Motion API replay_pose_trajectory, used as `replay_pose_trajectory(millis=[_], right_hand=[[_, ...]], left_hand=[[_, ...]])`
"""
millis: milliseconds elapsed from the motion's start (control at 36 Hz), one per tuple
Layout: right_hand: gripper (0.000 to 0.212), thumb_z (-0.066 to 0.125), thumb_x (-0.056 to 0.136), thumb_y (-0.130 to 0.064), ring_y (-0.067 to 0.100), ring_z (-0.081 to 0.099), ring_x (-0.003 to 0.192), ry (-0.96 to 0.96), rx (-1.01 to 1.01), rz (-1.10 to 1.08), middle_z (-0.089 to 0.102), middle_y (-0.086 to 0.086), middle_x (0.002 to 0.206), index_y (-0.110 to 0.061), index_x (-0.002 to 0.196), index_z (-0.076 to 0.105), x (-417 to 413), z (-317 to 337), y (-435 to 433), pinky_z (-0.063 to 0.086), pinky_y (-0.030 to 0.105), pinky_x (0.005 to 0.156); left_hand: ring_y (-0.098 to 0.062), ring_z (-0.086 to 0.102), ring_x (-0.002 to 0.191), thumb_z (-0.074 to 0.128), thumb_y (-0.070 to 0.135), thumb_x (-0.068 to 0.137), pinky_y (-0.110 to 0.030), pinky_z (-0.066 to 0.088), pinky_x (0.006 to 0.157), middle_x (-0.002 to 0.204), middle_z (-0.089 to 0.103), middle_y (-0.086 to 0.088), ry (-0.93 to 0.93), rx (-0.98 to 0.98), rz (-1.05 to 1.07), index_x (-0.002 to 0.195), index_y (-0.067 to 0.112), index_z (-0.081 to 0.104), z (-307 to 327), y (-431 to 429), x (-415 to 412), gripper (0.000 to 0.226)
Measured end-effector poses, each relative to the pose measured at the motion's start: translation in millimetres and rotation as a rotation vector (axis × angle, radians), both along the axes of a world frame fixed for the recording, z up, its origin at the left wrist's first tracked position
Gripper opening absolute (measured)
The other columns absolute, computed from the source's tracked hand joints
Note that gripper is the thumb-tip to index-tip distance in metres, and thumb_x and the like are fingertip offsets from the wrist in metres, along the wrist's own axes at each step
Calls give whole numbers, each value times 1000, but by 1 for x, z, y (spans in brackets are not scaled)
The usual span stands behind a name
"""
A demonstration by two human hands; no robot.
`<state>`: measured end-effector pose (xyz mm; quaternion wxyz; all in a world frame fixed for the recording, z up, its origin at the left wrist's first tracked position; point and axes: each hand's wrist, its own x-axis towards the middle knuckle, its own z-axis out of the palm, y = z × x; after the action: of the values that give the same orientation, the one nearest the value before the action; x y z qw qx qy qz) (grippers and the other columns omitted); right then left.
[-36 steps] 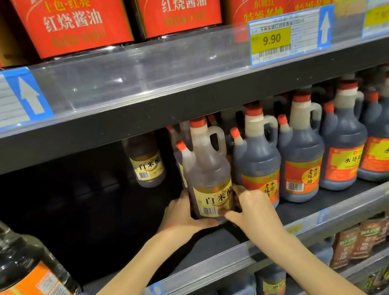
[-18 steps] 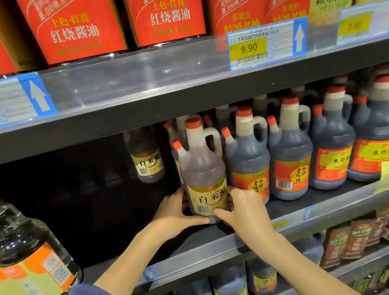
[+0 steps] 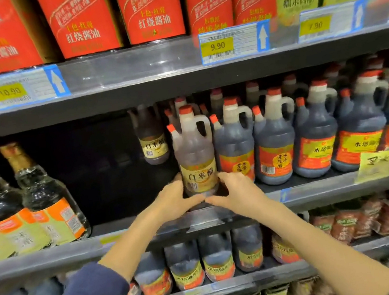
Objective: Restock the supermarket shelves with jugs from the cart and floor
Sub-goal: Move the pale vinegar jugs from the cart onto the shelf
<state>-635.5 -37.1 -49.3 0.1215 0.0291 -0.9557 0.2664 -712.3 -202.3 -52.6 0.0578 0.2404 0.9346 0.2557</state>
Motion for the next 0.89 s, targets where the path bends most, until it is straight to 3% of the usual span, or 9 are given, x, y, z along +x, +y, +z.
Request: replay_pose_trajectory(millis=[139,222,333,444,528,611,722,833,889], right_hand=[[77,63,86,-45,24,41,133,-74,113,162,44,9,145,-8,146,31,27,9,8,39,34,105],[78,60,88,-46,24,35,137,-111,199,220,36,9,150,-10,148,26,45,11,15,35,35,109],[80,61,87,-47,24,31,139,-107,278,303,31,8,152,-11,149,24,67,9,22,33,37,110],[83,59,88,-47,20,18,145,-79,383,418,19,5,158,-12,151,18,91,2,15,20,32,115],[80,62,87,-42,23,24,143,-100,399,504,26,7,155,-10,149,23,111,-5,-1,24,33,113],[68,64,86,-39,28,41,131,-102,435,606,43,9,141,-9,141,35,121,-16,-23,39,36,102],[78,61,89,-38,23,26,142,-158,498,755,26,7,155,-10,149,21,140,-26,-62,30,36,113],[70,60,89,-41,29,38,133,-174,554,861,34,11,148,-8,143,31,160,-39,-106,39,41,105],[72,59,90,-41,29,34,135,-173,600,930,31,12,151,-7,145,28,173,-43,-129,37,40,108]], left_hand=[[-22,29,141,61,60,81,-36,31,113,157,22,-6,92,-189,32,152,11,9,2,-9,51,101],[-24,21,144,60,59,82,-42,21,117,159,14,-8,125,-276,94,152,9,5,-3,-19,82,102],[-20,14,146,60,53,85,-36,14,117,159,12,-6,193,-312,160,152,10,9,-11,-33,132,95],[-17,3,148,57,51,87,-41,5,119,161,2,-3,163,-384,208,152,13,5,-31,-53,181,92],[-18,9,147,58,52,86,-42,10,120,160,8,-2,120,-425,260,152,14,10,-46,-72,218,90],[-22,34,137,63,49,82,-36,30,111,153,31,-4,78,-434,333,147,15,27,-57,-93,255,82],[-25,44,129,64,46,80,-35,39,104,142,44,-6,-42,-451,456,141,12,36,-71,-127,306,75],[-25,42,131,62,47,81,-31,35,106,142,45,-8,-133,-477,577,140,10,37,-82,-163,359,74],[-25,47,125,61,52,78,-32,39,103,136,50,-9,-171,-482,657,136,11,41,-90,-184,385,74]])
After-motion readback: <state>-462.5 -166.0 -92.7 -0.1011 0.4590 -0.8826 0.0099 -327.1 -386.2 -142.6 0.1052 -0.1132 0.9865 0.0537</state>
